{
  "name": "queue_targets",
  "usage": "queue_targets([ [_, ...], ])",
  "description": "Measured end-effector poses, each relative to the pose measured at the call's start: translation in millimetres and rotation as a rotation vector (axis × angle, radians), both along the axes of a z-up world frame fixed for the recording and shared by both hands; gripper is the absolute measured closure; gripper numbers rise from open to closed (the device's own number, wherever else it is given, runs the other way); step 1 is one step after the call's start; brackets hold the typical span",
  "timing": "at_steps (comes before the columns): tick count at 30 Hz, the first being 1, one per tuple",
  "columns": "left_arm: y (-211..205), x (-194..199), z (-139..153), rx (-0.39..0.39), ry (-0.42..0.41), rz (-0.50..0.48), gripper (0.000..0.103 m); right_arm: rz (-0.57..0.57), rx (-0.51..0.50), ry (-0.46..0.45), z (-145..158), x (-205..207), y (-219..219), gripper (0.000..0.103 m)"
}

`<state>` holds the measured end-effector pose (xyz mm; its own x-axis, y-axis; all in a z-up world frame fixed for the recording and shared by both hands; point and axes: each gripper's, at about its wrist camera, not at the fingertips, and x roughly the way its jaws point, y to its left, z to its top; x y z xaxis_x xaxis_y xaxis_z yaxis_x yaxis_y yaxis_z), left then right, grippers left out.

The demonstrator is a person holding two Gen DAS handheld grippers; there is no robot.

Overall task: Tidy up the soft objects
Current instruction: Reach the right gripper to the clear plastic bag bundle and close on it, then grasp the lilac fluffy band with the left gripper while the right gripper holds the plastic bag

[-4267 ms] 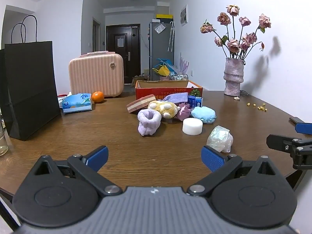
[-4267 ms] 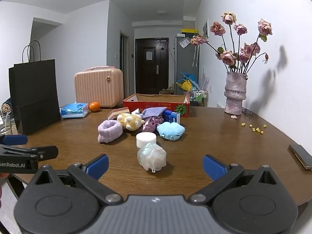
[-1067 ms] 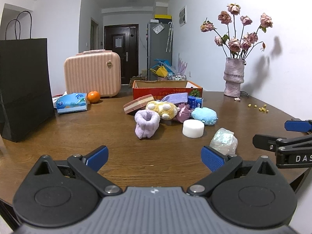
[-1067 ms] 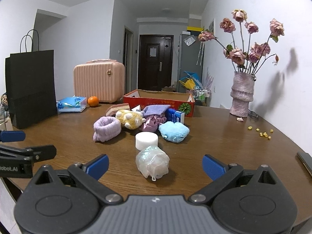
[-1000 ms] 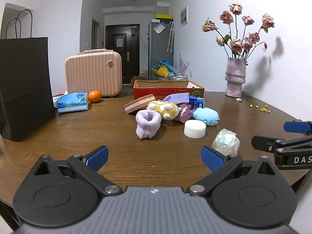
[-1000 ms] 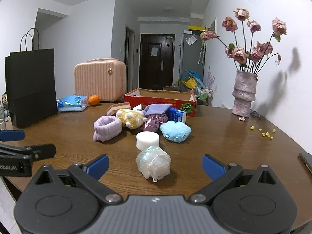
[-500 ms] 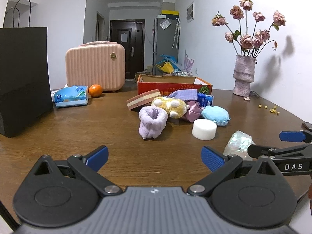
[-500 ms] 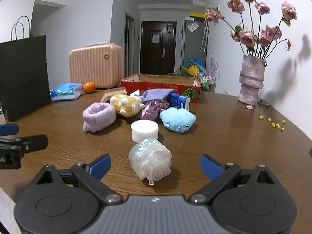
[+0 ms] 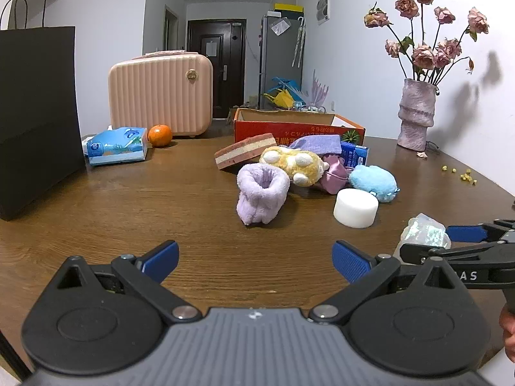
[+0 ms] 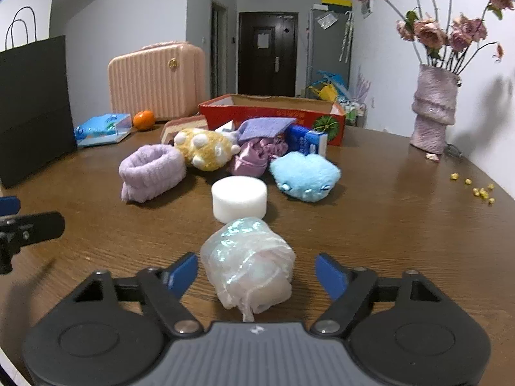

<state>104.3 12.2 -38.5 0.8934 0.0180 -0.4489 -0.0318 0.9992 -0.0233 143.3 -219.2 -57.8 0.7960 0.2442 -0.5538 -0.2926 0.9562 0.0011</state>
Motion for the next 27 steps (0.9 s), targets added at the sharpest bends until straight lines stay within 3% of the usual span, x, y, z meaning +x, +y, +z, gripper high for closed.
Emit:
queue_targets([
  [3, 0.8, 3.8, -1.2, -0.003, 0.005, 0.001, 0.000, 0.010, -0.016, 0.026, -4.1, 6.9, 3.3, 0.052],
  [9, 1.0, 11.0, -1.4, -0.004, 0.013, -0.002, 0.000, 0.032, -0.006, 0.023, -2.0, 11.0, 2.8, 0.063],
  [27, 1.3, 42.0, 13.9, -0.018, 0.047, -0.031, 0.000, -0.008, 0.042, -0.031, 27.9, 33.6, -22.7, 0.068],
])
